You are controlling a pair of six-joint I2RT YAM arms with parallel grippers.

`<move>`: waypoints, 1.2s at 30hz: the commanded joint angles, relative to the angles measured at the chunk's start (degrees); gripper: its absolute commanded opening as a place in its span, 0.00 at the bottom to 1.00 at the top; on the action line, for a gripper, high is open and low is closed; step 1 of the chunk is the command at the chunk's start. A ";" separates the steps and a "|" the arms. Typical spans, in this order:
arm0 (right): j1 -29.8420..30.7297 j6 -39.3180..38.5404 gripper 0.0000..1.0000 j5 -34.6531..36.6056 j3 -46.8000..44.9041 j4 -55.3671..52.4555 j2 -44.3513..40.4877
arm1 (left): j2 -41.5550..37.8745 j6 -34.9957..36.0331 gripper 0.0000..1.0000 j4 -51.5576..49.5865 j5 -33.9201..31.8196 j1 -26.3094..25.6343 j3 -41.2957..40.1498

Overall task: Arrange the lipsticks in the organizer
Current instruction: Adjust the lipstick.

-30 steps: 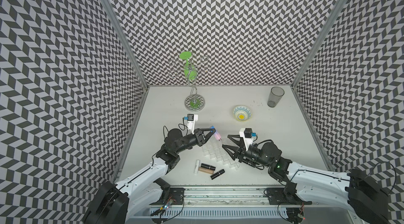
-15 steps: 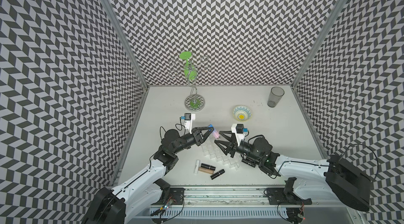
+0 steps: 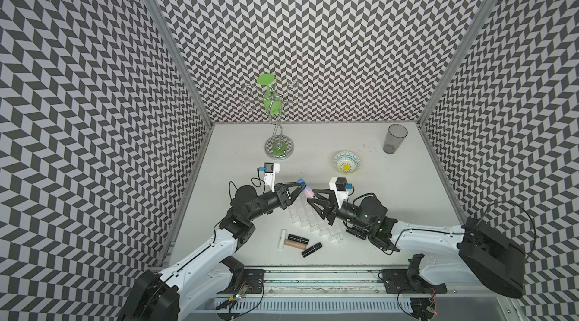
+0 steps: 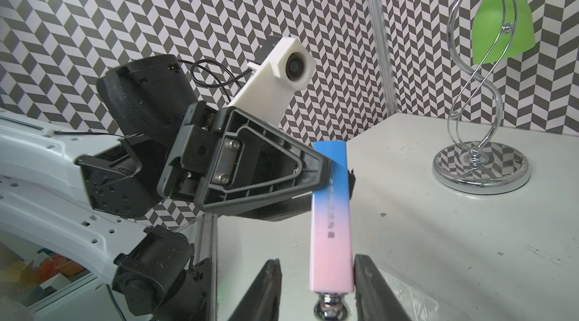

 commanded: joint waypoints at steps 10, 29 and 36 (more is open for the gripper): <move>0.19 -0.46 0.37 0.19 2.74 1.37 2.56 | -0.25 0.87 0.00 0.19 -0.37 0.25 -0.65; 0.23 -0.12 0.19 0.53 2.46 1.29 3.61 | -1.65 1.84 0.00 -1.80 -1.38 0.25 -0.47; 0.20 1.85 0.11 1.68 5.17 -7.80 0.51 | -1.49 1.66 0.18 -1.72 -1.02 0.20 -0.50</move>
